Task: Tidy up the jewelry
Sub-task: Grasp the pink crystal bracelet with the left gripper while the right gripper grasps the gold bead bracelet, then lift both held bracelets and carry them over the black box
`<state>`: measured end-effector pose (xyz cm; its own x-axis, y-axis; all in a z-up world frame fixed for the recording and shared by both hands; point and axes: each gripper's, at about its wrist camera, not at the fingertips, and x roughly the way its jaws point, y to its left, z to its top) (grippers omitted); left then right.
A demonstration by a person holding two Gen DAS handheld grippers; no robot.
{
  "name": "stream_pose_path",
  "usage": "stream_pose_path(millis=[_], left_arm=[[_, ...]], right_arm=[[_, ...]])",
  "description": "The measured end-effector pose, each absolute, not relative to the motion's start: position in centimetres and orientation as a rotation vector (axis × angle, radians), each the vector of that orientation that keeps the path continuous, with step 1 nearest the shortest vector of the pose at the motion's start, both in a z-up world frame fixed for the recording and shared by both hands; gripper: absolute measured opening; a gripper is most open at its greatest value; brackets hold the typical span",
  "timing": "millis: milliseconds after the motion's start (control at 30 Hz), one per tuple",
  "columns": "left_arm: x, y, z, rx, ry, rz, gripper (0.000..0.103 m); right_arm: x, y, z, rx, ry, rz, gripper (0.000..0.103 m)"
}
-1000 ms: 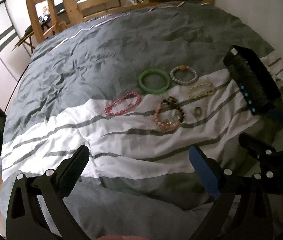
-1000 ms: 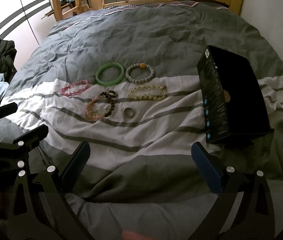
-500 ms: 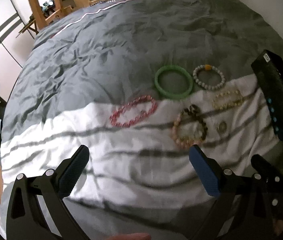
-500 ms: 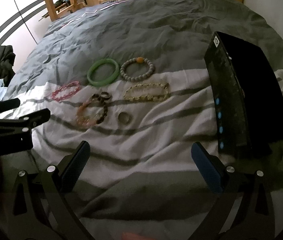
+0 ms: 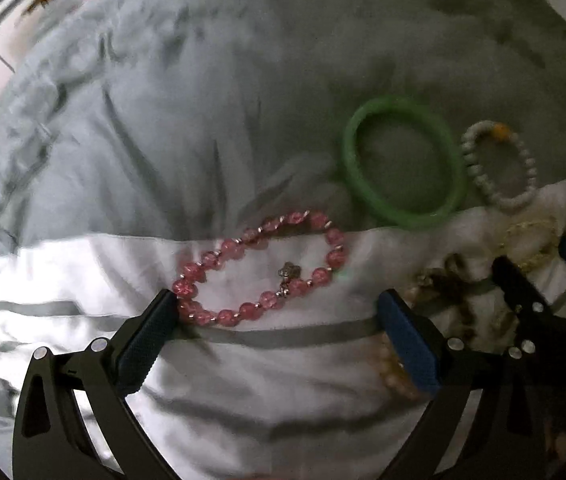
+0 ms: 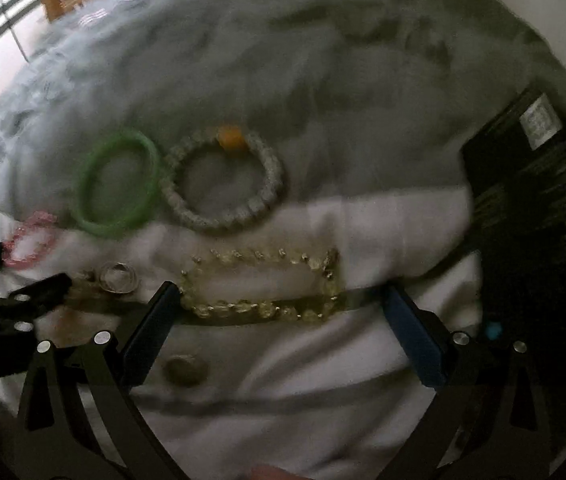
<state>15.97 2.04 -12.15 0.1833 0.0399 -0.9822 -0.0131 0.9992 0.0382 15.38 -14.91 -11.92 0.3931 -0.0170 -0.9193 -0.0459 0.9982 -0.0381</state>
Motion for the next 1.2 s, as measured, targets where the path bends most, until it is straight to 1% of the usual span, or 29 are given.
stream_pose_path(millis=[133, 333, 367, 400, 433, 467, 500, 533, 567, 600, 633, 667, 700, 767, 800, 833, 867, 1067, 1167, 1200], left_arm=[[16.3, 3.1, -13.3, -0.071, 1.359, -0.006, 0.098], [16.1, 2.7, -12.8, -0.047, 1.365, -0.015, 0.097], [16.0, 2.6, -12.5, -0.05, 1.362, -0.014, 0.093], [15.9, 2.7, -12.3, -0.052, 1.356, -0.011, 0.086], [15.7, 2.8, -11.9, -0.058, 1.346, -0.01, 0.082], [15.5, 3.0, -11.7, -0.063, 1.337, -0.009, 0.072], [15.3, 3.2, -11.4, -0.072, 1.325, -0.007, 0.062], [15.1, 3.4, -11.2, -0.079, 1.318, -0.008, 0.059], [15.0, 3.5, -11.0, -0.085, 1.312, -0.006, 0.051], [14.9, 3.7, -10.8, -0.093, 1.303, -0.004, 0.043], [14.7, 3.8, -10.6, -0.098, 1.292, -0.004, 0.039], [14.6, 4.2, -10.1, -0.102, 1.28, -0.004, 0.029], [14.4, 4.3, -9.6, -0.108, 1.259, -0.004, 0.022], [14.3, 4.8, -8.5, -0.13, 1.231, -0.018, 0.017], [14.2, 4.9, -8.2, -0.138, 1.217, -0.025, 0.013], [14.1, 5.1, -7.7, -0.147, 1.198, -0.038, 0.01], [13.9, 5.0, -7.4, -0.166, 1.183, -0.07, 0.007], [12.6, 2.3, -6.6, -0.061, 1.128, -0.069, 0.007], [13.2, 2.8, -6.7, -0.027, 1.11, -0.038, 0.007], [13.2, 2.7, -6.7, -0.02, 1.105, -0.034, 0.009]], right_arm=[[15.1, -15.1, -12.3, -0.056, 1.113, 0.051, 0.1], [14.1, -15.7, -12.2, -0.039, 1.071, 0.08, 0.099], [14.0, -15.7, -12.0, -0.037, 1.071, 0.081, 0.096], [13.9, -15.8, -11.9, -0.034, 1.069, 0.08, 0.093], [13.6, -16.0, -11.7, -0.024, 1.062, 0.077, 0.08], [13.4, -16.3, -11.4, -0.011, 1.051, 0.066, 0.069], [13.0, -16.9, -11.2, 0.0, 1.046, 0.061, 0.063], [12.8, -17.7, -11.1, 0.007, 1.043, 0.059, 0.053], [12.7, -18.2, -10.9, 0.012, 1.042, 0.056, 0.046], [12.7, -18.6, -10.7, 0.02, 1.045, 0.056, 0.043], [12.6, -19.1, -10.5, 0.043, 1.046, 0.061, 0.037], [12.5, -19.5, -10.3, 0.067, 1.042, 0.068, 0.033], [12.5, -19.8, -10.2, 0.096, 1.037, 0.084, 0.031], [12.2, -20.7, -9.5, 0.149, 1.021, 0.11, 0.021], [12.0, -21.0, -9.0, 0.172, 1.009, 0.127, 0.018], [11.9, -21.3, -8.8, 0.19, 0.998, 0.145, 0.01], [11.7, -21.4, -8.2, 0.21, 0.982, 0.176, 0.009], [10.0, -20.9, -5.7, 0.179, 0.899, 0.226, 0.009], [10.7, -20.6, -5.3, 0.19, 0.889, 0.233, 0.009], [10.7, -20.8, -5.1, 0.2, 0.884, 0.235, 0.009]])
